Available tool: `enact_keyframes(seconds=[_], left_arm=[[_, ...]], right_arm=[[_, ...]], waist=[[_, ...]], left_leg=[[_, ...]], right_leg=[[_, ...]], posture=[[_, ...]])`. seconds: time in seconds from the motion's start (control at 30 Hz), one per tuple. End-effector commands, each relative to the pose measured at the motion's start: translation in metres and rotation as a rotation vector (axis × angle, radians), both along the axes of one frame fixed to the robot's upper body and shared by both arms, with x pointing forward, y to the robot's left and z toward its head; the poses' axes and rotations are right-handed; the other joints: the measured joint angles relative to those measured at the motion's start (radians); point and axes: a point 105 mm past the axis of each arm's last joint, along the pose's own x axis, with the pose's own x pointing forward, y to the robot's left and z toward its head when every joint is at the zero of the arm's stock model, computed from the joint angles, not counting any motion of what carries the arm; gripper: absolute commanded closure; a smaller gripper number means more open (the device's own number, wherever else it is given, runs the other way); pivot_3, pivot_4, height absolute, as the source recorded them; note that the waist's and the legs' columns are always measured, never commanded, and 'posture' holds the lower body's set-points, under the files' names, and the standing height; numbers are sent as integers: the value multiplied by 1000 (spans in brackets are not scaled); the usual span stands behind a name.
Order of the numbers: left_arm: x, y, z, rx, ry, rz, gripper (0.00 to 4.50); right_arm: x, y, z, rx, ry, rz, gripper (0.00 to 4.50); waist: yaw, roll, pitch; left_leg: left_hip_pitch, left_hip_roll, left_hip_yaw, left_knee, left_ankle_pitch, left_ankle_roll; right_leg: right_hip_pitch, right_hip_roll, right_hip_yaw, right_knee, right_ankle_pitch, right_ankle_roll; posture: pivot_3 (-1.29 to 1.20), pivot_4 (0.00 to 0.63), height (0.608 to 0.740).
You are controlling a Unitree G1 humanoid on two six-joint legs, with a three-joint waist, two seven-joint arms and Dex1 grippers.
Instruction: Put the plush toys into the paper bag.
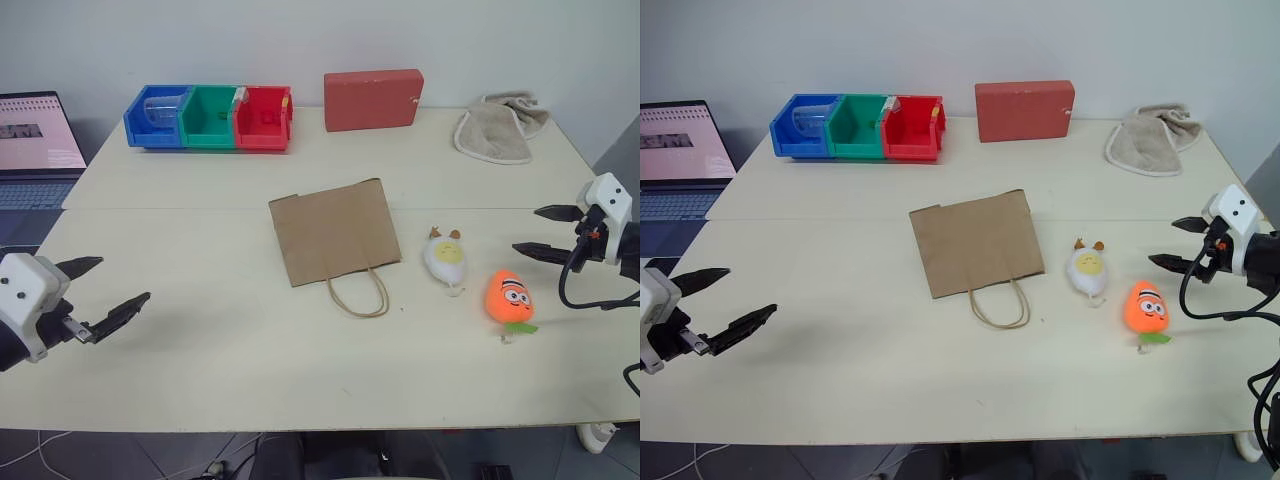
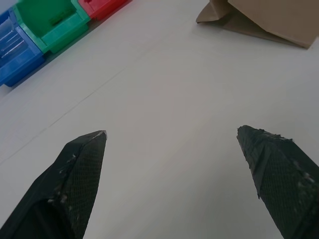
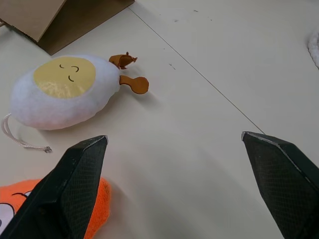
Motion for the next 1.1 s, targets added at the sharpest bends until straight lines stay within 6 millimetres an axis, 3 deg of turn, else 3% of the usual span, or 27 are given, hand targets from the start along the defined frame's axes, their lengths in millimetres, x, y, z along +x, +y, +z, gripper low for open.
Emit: enact_keyframes(seconds=[0.03, 0.1, 0.3, 0.47, 0.73, 0.93, 1.1], left_arm=[[0, -5, 6, 32, -25, -39, 17], [1, -15, 1, 80, 3, -90, 17], [15, -75, -5, 81, 31, -318, 17], [26, -124, -10, 50, 69, -500, 17], [43, -197, -39, 103, 88, -775, 17], [56, -238, -56, 79, 55, -877, 17], [63, -259, -65, 60, 38, -929, 17]], right_arm=[[-1, 4, 26, 28, -115, 29, 0], [-3, 7, 32, 44, -148, 48, 0], [-26, 29, 42, 34, -148, 154, 0], [-55, 64, 38, -11, -67, 291, 0], [-95, 122, 28, 7, 28, 433, 0], [-108, 135, 21, 53, 51, 430, 0], [-116, 137, 18, 68, 70, 410, 0]], waist=[[0, 0, 0], [0, 0, 0], [10, 0, 0], [17, 1, -1], [24, 1, -1], [31, 0, -1], [30, 0, -1]], left_leg=[[0, 0, 0, 0, 0, 0], [0, 0, 0, 0, 0, 0], [0, 0, 0, 1, 0, 0], [0, 0, 0, 1, 0, 0], [0, 1, 0, 2, 0, 0], [-4, 0, -2, 6, 0, 0], [-6, -1, -3, 10, 0, 0]], right_leg=[[0, 0, 0, 0, 0, 0], [0, 0, 0, 0, 0, 0], [1, 0, 0, 0, 2, 3], [0, 1, 1, 0, 5, 8], [1, 2, 1, 0, 5, 9], [1, 2, 1, -2, 7, 11], [2, 2, 1, -1, 8, 13]], posture=[[0, 150, 740], [0, 150, 740], [0, 150, 740], [0, 150, 740], [0, 150, 740], [0, 150, 740], [0, 150, 740]])
